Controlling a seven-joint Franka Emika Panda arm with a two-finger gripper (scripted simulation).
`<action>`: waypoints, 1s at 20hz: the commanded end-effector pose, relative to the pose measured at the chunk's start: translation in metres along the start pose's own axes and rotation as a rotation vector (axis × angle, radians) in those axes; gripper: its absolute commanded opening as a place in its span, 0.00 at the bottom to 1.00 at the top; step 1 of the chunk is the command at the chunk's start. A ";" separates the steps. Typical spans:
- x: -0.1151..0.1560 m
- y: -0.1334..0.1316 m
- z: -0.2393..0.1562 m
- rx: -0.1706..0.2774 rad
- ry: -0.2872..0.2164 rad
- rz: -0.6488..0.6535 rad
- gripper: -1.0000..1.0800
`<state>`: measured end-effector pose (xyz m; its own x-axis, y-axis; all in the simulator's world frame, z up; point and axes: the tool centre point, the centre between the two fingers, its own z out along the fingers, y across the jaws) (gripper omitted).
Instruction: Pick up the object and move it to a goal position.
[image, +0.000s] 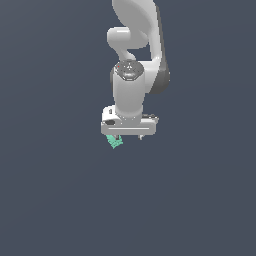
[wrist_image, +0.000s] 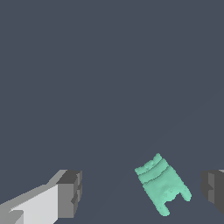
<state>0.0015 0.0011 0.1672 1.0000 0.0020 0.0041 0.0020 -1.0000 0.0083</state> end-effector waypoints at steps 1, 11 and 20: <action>0.000 0.000 0.000 0.000 0.000 0.000 0.96; -0.004 0.025 -0.004 0.007 -0.002 0.023 0.96; -0.008 0.027 0.002 0.006 -0.002 -0.010 0.96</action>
<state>-0.0049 -0.0251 0.1675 1.0000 0.0022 0.0026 0.0022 -1.0000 0.0022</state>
